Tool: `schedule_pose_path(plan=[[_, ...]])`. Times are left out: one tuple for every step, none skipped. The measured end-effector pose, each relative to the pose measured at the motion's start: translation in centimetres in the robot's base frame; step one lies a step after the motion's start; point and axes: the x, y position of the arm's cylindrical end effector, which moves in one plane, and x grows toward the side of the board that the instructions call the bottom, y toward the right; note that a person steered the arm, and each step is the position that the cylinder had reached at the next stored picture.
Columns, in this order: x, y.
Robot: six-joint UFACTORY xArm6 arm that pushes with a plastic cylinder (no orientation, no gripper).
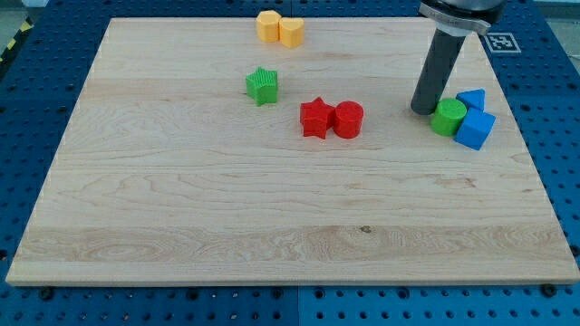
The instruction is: Move the red blocks slightly to the left
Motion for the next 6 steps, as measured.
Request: schedule_pose_path(plan=[[1.4, -1.7], [2.1, -4.4], [2.1, -7.6], [2.1, -11.6], [2.0, -12.8], [0.6, -12.3]])
